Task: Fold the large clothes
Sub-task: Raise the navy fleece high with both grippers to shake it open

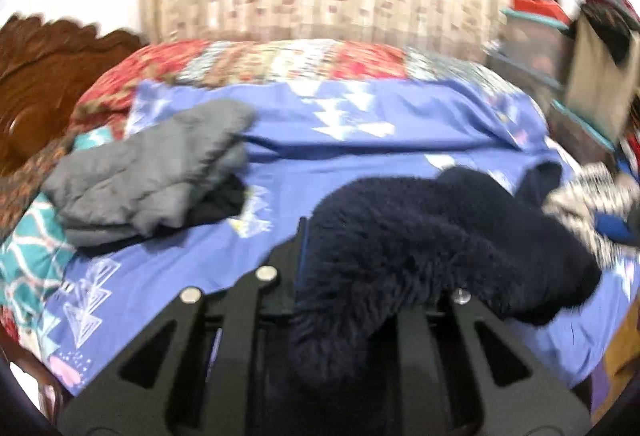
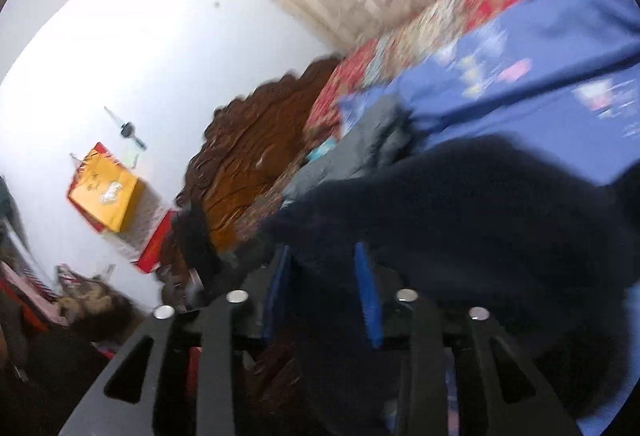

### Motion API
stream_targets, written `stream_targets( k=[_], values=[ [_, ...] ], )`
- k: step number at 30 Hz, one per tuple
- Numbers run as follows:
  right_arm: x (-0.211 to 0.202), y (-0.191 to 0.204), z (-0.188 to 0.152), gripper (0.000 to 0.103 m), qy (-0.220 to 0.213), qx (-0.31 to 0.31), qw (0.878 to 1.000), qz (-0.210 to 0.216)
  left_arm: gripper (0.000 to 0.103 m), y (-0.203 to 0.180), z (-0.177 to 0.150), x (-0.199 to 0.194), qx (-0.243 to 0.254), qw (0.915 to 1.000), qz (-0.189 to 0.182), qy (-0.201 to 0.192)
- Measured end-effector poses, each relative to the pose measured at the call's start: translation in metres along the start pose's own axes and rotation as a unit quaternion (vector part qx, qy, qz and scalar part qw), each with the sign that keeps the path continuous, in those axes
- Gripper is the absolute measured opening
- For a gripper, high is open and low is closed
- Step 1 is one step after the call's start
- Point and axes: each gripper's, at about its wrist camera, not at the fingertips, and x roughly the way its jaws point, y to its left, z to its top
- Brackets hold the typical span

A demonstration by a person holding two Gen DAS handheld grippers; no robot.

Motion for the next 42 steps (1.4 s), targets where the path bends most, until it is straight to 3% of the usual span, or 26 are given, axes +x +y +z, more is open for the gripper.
stream_targets(
  k=[2,4,7,9,10,13,15,16,17,18,19,22,24,25,27,29,30,31,32,34,37,42],
  values=[
    [-0.036,-0.017,-0.016,0.077,-0.041,-0.019,0.993,-0.111,0.015,0.027,0.004,0.000,-0.025,0.9992,0.029,-0.008],
    [-0.054,-0.043,-0.033,0.080,-0.039,-0.003,0.976,-0.215,0.015,0.050,0.003,0.000,-0.048,0.9974,0.054,-0.003],
    [-0.057,-0.067,-0.059,0.080,-0.021,0.003,0.949,-0.314,0.015,0.078,-0.006,0.005,-0.076,0.9943,0.074,0.012],
    [-0.039,-0.064,-0.071,0.080,0.009,-0.051,0.930,-0.365,0.015,0.086,-0.013,0.007,-0.083,0.9929,0.082,0.023],
    [-0.020,-0.058,-0.081,0.080,0.044,-0.102,0.914,-0.389,0.015,0.089,-0.017,0.007,-0.087,0.9924,0.082,0.029],
    [0.030,-0.039,-0.107,0.080,0.109,-0.225,0.880,-0.404,0.017,0.095,-0.021,0.005,-0.086,0.9925,0.081,0.032],
    [0.066,-0.022,-0.130,0.081,0.150,-0.325,0.842,-0.404,0.018,0.092,-0.019,0.004,-0.078,0.9931,0.084,0.026],
    [0.075,-0.019,-0.138,0.082,0.160,-0.352,0.829,-0.404,0.018,0.091,-0.018,0.002,-0.077,0.9932,0.084,0.025],
    [0.086,-0.018,-0.147,0.082,0.173,-0.387,0.809,-0.407,0.018,0.090,-0.017,0.002,-0.079,0.9932,0.083,0.024],
    [0.095,-0.021,-0.154,0.082,0.185,-0.419,0.785,-0.417,0.018,0.090,-0.016,0.003,-0.079,0.9932,0.083,0.024],
    [0.108,-0.027,-0.161,0.082,0.199,-0.460,0.746,-0.438,0.018,0.091,-0.016,0.003,-0.079,0.9932,0.083,0.025],
    [0.129,-0.056,-0.168,0.082,0.228,-0.524,0.674,-0.468,0.018,0.090,-0.015,0.005,-0.080,0.9930,0.083,0.026],
    [0.136,-0.069,-0.167,0.082,0.228,-0.537,0.660,-0.474,0.018,0.090,-0.015,0.004,-0.081,0.9927,0.085,0.027],
    [0.140,-0.072,-0.160,0.082,0.217,-0.536,0.666,-0.471,0.018,0.089,-0.016,0.004,-0.081,0.9927,0.086,0.027],
    [0.141,-0.073,-0.146,0.082,0.205,-0.512,0.694,-0.462,0.018,0.088,-0.015,0.003,-0.080,0.9927,0.087,0.027],
    [0.141,-0.071,-0.123,0.057,0.185,-0.470,0.737,-0.449,0.018,0.089,-0.015,0.003,-0.081,0.9928,0.084,0.026],
    [0.138,-0.067,-0.113,0.036,0.172,-0.453,0.752,-0.446,0.018,0.089,-0.015,0.002,-0.081,0.9929,0.083,0.024],
    [0.131,-0.058,-0.101,0.036,0.147,-0.434,0.768,-0.447,0.017,0.090,-0.015,-0.002,-0.081,0.9931,0.083,0.019],
    [0.114,-0.041,-0.082,0.035,0.100,-0.406,0.794,-0.441,0.017,0.089,-0.014,-0.006,-0.078,0.9933,0.084,0.012],
    [0.079,-0.010,-0.048,0.034,0.019,-0.372,0.820,-0.435,0.016,0.089,-0.010,-0.020,-0.067,0.9938,0.089,-0.009],
    [0.027,0.041,-0.007,0.034,-0.083,-0.352,0.836,-0.413,0.015,0.086,0.003,-0.049,-0.060,0.9944,0.072,-0.048],
    [-0.053,0.147,0.035,0.033,-0.227,-0.376,0.815,-0.379,0.014,0.083,0.034,-0.114,-0.064,0.9864,0.058,-0.140]
  ],
)
